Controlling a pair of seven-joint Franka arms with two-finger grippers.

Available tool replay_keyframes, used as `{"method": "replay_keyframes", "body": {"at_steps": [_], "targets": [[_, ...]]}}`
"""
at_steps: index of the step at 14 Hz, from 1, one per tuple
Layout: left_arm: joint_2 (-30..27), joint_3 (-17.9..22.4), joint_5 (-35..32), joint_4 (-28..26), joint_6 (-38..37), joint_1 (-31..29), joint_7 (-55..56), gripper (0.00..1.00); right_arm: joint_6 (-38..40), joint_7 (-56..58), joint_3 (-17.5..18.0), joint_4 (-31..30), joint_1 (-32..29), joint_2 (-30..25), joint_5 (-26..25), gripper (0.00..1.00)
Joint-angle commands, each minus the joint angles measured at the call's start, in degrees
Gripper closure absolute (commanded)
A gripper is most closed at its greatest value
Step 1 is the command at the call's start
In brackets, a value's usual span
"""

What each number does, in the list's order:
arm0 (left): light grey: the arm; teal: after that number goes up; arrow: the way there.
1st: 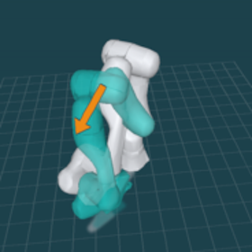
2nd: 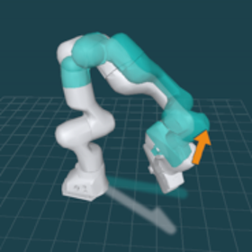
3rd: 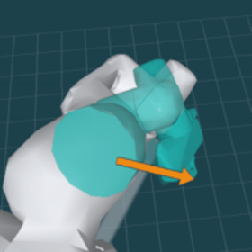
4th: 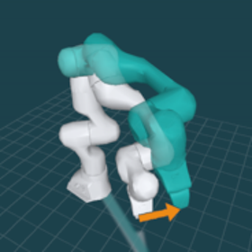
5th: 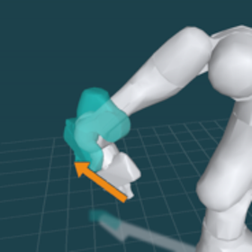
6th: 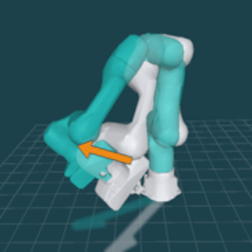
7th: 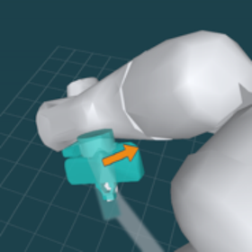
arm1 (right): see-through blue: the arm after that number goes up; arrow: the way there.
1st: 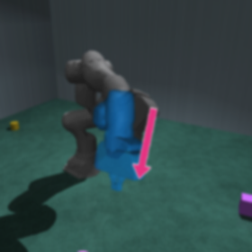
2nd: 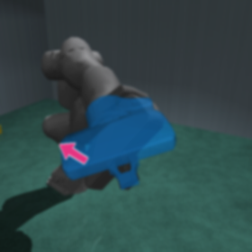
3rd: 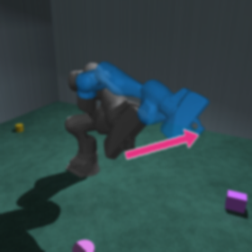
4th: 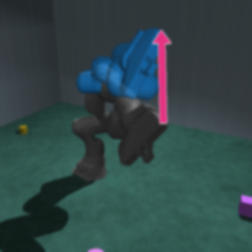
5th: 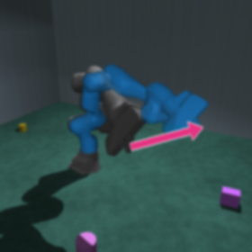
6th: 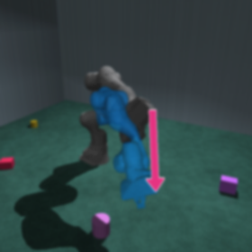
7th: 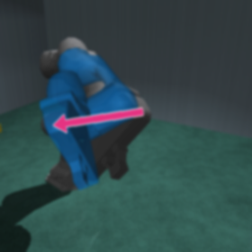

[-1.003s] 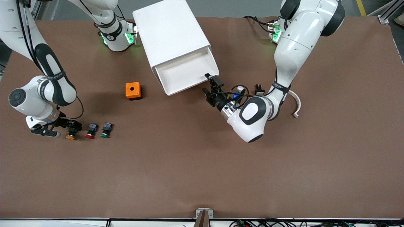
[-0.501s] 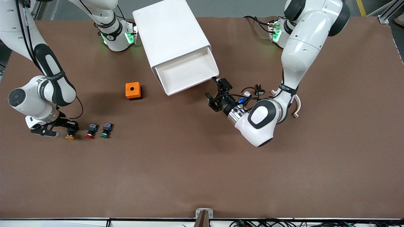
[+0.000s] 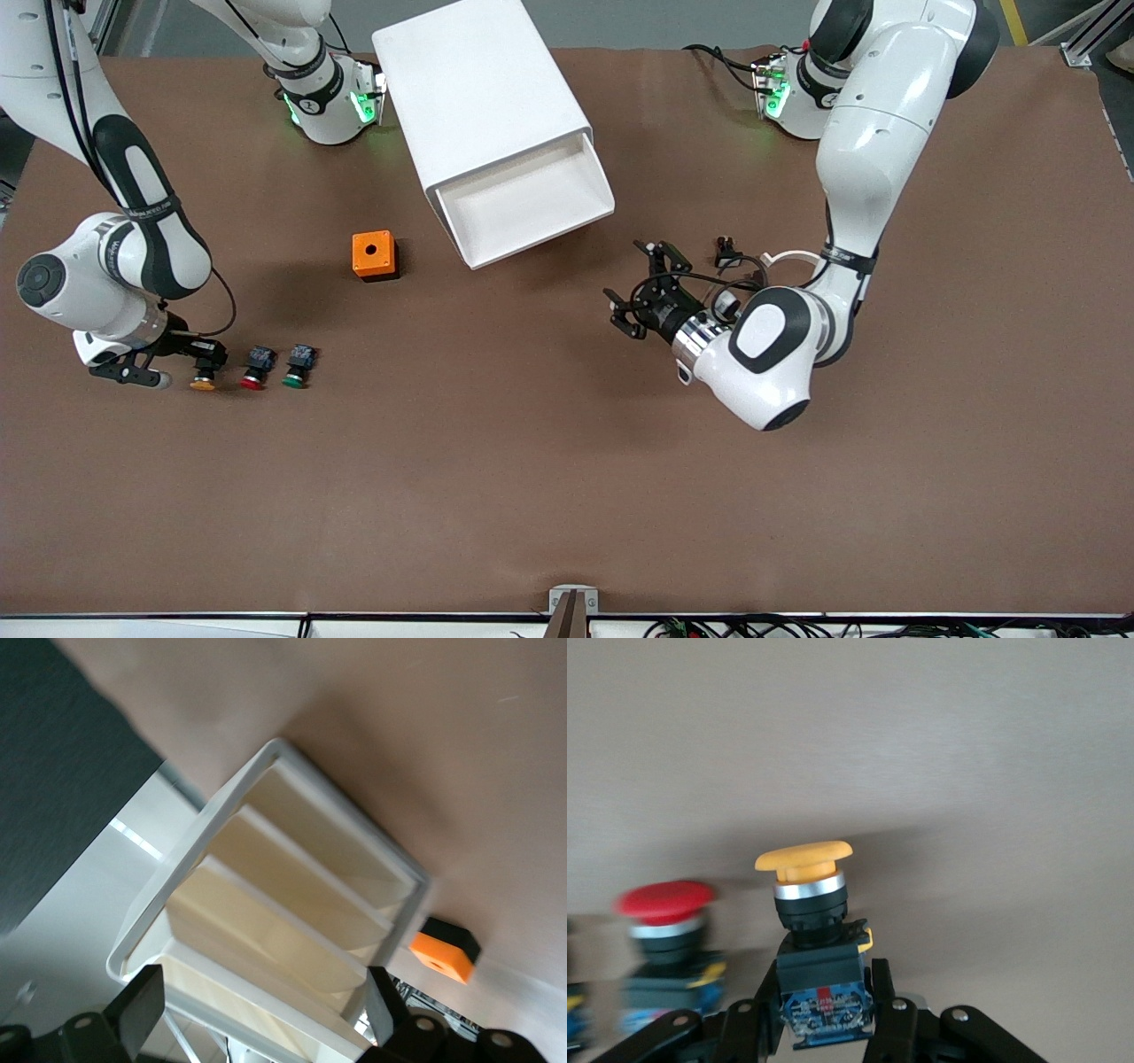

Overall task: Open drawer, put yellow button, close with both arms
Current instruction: 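Grasp the yellow button with the right gripper while the left gripper withdraws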

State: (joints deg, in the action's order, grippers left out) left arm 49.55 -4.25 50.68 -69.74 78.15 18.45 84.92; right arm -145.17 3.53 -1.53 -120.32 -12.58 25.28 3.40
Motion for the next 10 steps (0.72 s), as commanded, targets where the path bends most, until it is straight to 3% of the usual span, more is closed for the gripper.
{"method": "replay_keyframes", "body": {"at_steps": [1,4,7,10], "targets": [[-1.72,1.44,-4.61,1.27,2.44,1.15,-6.93,0.0,7.67,-9.64,0.3,0.6,5.08,-5.31,0.91,1.0],[-3.84,1.35,-9.71,1.27,7.7,1.76,-13.71,0.0,18.05,-22.14,0.3,3.95,10.89,-9.61,0.91,1.0],[-5.95,1.61,-11.74,1.18,11.41,2.12,-19.59,0.0,22.46,-33.72,0.74,3.95,16.68,-14.89,1.0,1.0],[-8.31,1.27,-16.48,1.01,12.46,2.12,-24.87,0.0,26.59,-50.93,0.74,5.7,26.43,-20.08,2.39,1.0]]}}
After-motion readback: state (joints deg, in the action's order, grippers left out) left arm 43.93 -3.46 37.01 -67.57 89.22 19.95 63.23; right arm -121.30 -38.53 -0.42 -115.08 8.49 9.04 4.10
